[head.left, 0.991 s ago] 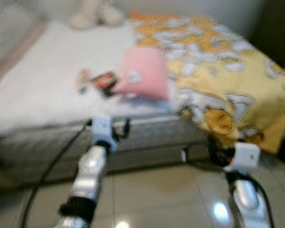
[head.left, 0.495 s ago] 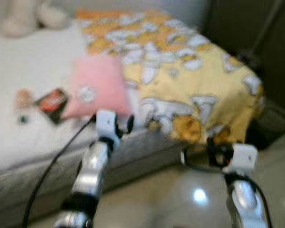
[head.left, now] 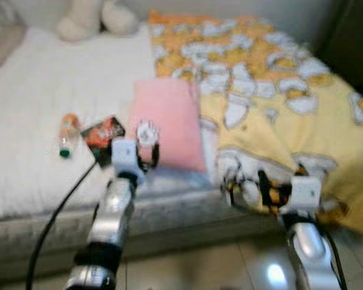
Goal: Clean up the room
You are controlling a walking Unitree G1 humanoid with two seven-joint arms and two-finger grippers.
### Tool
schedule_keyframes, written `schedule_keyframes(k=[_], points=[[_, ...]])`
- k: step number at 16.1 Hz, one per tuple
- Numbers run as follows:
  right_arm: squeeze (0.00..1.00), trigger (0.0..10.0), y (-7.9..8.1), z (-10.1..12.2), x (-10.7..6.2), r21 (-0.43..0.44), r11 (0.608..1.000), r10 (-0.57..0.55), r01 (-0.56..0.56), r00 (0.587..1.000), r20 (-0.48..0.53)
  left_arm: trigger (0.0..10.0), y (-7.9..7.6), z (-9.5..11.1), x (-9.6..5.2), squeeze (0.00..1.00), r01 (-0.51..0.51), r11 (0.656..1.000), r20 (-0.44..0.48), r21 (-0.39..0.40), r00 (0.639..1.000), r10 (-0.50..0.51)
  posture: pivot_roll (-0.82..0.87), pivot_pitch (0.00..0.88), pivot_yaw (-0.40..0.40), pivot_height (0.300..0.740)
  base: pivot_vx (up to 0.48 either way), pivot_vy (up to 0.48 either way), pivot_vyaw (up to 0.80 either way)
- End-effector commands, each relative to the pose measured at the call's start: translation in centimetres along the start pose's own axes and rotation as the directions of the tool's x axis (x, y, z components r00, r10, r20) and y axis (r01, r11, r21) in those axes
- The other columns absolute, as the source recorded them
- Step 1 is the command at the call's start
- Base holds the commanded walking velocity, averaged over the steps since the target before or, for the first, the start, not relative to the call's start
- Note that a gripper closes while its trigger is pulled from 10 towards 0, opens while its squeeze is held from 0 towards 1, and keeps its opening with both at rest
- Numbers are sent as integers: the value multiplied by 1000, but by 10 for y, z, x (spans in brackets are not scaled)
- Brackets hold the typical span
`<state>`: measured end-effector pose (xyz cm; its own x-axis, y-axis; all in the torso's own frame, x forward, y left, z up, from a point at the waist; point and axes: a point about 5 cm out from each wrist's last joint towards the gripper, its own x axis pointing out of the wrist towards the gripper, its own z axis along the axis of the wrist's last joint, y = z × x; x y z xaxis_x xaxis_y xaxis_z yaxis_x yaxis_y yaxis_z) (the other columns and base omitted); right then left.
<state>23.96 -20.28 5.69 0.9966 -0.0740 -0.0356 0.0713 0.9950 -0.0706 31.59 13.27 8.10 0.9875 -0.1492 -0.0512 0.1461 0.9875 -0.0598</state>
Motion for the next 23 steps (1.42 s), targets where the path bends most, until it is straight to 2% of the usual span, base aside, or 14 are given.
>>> schedule_keyframes(k=[1,4,11,12,13,15,18,20,23], points=[[0,10000,-5,-2,0,11,1000,-16,16,1000,-8,10000,-3,-2,-1,0,1,1000,-13,12,1000,-1,32,0,16,740,0,0,456],[0,10000,-7,-6,2,16,1000,-22,22,999,-31,10000,-6,2,1,0,24,997,8,79,1000,-25,42,0,10,740,0,0,148],[0,10000,-13,-10,2,5,1000,-29,29,998,-47,10000,-10,5,1,0,33,993,21,116,999,-36,39,0,6,740,0,0,0],[0,10000,-13,-10,2,2,1000,-24,24,999,-43,10000,-5,5,1,0,-13,999,20,46,1000,12,36,0,7,740,480,0,0],[0,10000,-13,-9,3,5,1000,-19,20,999,-39,10000,-2,5,2,0,-53,998,13,38,999,53,34,0,8,740,480,0,0],[0,10000,-11,-8,4,10,1000,0,0,999,-32,10000,-1,5,2,0,-65,997,14,36,998,65,35,0,9,740,480,0,0],[0,10000,-9,-6,5,9,1000,1,-1,1000,-22,10000,-4,7,3,0,-49,998,19,46,999,48,34,0,11,740,480,0,685],[0,10000,-11,-8,5,19,999,-33,34,999,-32,10000,-5,8,5,0,-42,998,25,53,999,41,33,0,12,740,480,0,0],[0,10000,-11,-6,7,8,1000,-24,25,999,-22,10000,-6,11,7,0,-55,998,31,37,998,53,28,0,16,740,480,0,0]])
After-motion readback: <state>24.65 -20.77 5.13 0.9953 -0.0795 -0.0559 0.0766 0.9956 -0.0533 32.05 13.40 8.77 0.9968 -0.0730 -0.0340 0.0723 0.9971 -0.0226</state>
